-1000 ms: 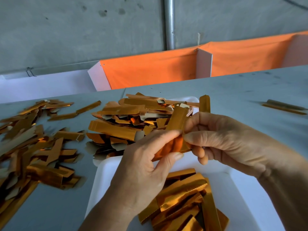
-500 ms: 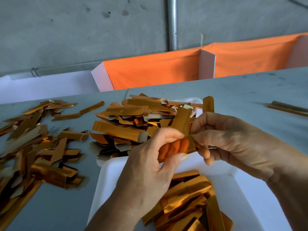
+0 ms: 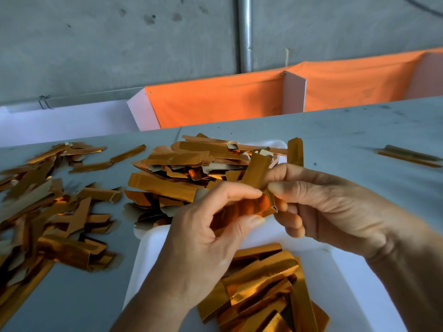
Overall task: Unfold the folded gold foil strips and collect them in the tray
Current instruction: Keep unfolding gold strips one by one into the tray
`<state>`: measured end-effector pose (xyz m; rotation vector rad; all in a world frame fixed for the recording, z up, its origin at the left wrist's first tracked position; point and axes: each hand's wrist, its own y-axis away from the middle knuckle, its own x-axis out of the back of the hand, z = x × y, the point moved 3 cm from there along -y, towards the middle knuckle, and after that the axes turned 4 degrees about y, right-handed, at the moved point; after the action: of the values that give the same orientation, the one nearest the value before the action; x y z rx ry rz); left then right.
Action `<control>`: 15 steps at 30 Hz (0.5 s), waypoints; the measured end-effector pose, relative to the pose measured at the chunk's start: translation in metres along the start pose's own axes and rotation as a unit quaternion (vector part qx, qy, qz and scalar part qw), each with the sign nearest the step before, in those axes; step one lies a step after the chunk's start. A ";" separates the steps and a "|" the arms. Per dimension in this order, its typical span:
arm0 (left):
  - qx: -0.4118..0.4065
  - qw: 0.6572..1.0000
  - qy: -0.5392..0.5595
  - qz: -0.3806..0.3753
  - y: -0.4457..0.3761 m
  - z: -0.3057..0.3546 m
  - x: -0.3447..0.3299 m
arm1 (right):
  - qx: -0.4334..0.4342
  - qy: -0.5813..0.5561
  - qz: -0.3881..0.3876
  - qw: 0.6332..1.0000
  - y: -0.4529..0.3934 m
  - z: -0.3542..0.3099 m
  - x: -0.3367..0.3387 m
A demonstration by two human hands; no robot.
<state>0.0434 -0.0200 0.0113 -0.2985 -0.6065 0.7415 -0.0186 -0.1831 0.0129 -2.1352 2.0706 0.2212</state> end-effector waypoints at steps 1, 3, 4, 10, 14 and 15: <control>0.002 1.000 0.008 -0.003 0.000 0.000 0.000 | -0.004 -0.018 -0.007 1.000 -0.001 0.001 0.000; 0.001 1.000 0.014 -0.010 0.000 0.000 0.000 | -0.011 -0.050 -0.021 0.998 -0.003 0.004 -0.001; -0.001 1.000 0.013 -0.011 0.000 0.000 0.001 | -0.016 -0.062 -0.028 0.998 -0.004 0.005 -0.002; 0.040 0.999 -0.001 -0.009 -0.001 -0.007 -0.001 | -0.049 -0.013 0.036 0.998 -0.006 0.011 0.000; 0.089 0.994 -0.038 -0.059 -0.001 -0.012 -0.008 | 0.056 0.173 0.278 0.943 -0.002 0.002 0.019; 0.099 0.990 -0.061 -0.083 0.000 -0.013 -0.011 | 0.079 0.271 0.389 0.877 0.002 -0.001 0.030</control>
<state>0.0450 -0.0283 -0.0031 -0.0191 -0.6600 0.6556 -0.0197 -0.2123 0.0078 -1.2359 3.0423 -0.5068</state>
